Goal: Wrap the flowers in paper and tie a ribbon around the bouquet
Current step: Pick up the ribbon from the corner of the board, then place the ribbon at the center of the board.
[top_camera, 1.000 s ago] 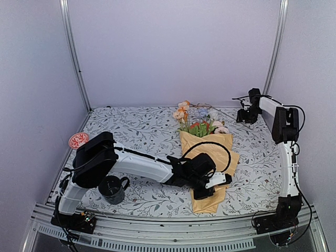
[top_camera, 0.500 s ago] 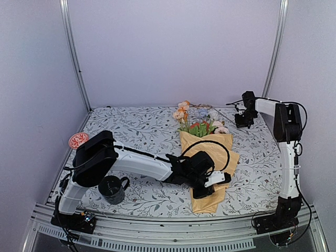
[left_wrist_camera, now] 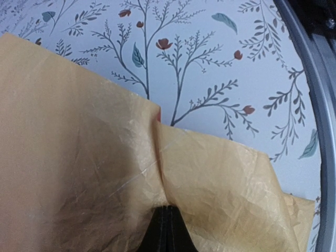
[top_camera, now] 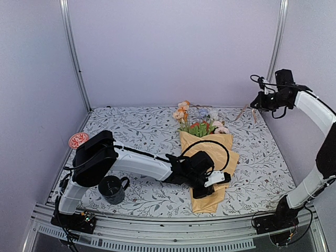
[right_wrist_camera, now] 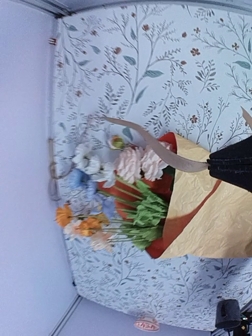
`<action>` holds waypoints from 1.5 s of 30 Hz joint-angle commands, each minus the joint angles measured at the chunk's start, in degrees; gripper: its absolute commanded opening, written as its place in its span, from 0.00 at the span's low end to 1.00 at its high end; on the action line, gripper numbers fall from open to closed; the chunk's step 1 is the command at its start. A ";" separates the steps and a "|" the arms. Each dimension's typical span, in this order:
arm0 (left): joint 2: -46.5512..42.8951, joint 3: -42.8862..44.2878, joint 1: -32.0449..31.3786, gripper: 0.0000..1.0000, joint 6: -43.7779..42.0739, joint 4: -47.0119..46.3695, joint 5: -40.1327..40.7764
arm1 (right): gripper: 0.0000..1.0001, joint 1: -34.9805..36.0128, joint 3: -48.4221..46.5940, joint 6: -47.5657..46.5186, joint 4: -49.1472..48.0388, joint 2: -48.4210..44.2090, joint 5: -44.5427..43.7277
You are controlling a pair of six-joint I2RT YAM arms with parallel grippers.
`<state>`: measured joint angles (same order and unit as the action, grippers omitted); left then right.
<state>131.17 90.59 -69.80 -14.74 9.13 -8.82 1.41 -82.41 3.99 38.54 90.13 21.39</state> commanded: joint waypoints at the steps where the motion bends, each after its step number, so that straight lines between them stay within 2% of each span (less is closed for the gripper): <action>1: 2.39 -3.16 1.07 0.00 0.95 7.25 1.30 | 0.00 -2.28 -6.21 2.81 2.84 -9.86 3.23; 4: 2.24 -3.46 1.05 0.00 1.27 7.18 0.93 | 0.00 -2.45 -15.05 3.44 4.94 -15.20 2.34; 8: 2.46 -3.83 1.00 0.00 1.23 7.30 0.97 | 0.00 -2.73 -32.38 4.59 6.96 -18.56 -8.13; 11: 2.38 -4.01 0.90 0.00 1.47 7.33 1.17 | 0.00 -2.73 -38.17 5.54 3.06 -21.45 -15.28; 15: 2.63 -4.28 0.92 0.00 1.74 6.87 0.83 | 0.00 -2.73 -42.74 5.91 -1.16 -23.85 -23.05; 26: 3.03 -4.33 0.81 0.00 1.77 7.05 0.73 | 0.00 -2.68 -41.68 2.30 -2.75 -22.23 -30.76; 31: 3.21 -3.93 0.76 0.00 1.85 7.01 0.33 | 0.00 -2.73 -35.67 1.99 2.46 -20.46 -28.79; 33: 3.20 -4.00 0.72 0.00 1.86 7.17 0.36 | 0.00 -2.73 -31.07 4.32 6.45 -19.29 -20.94; 34: 3.11 -4.01 0.78 0.00 1.85 7.20 0.32 | 0.00 -2.75 -26.82 6.28 7.44 -19.21 -15.38; 36: 2.97 -4.13 0.72 0.00 1.89 7.32 0.30 | 0.00 -1.94 -11.62 9.81 6.41 -20.11 -3.98; 37: 2.95 -4.08 0.72 0.00 1.82 7.31 0.37 | 0.00 -0.50 -4.36 11.33 5.14 -20.66 -1.58; 41: 3.03 -3.69 0.72 0.00 1.53 7.52 0.46 | 0.00 6.16 19.15 16.86 0.13 -22.71 -3.44; 43: 3.03 -3.66 0.72 0.00 1.39 7.74 0.38 | 0.00 6.66 27.68 18.66 -1.98 -23.12 -3.74; 45: 2.82 -3.90 0.72 0.00 1.34 7.82 0.18 | 0.00 6.85 33.93 20.11 -1.98 -23.01 -8.23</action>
<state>130.89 89.25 -69.73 -13.45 7.77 -9.17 7.70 -56.42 18.50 38.48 69.89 14.39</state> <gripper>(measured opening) 0.004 0.007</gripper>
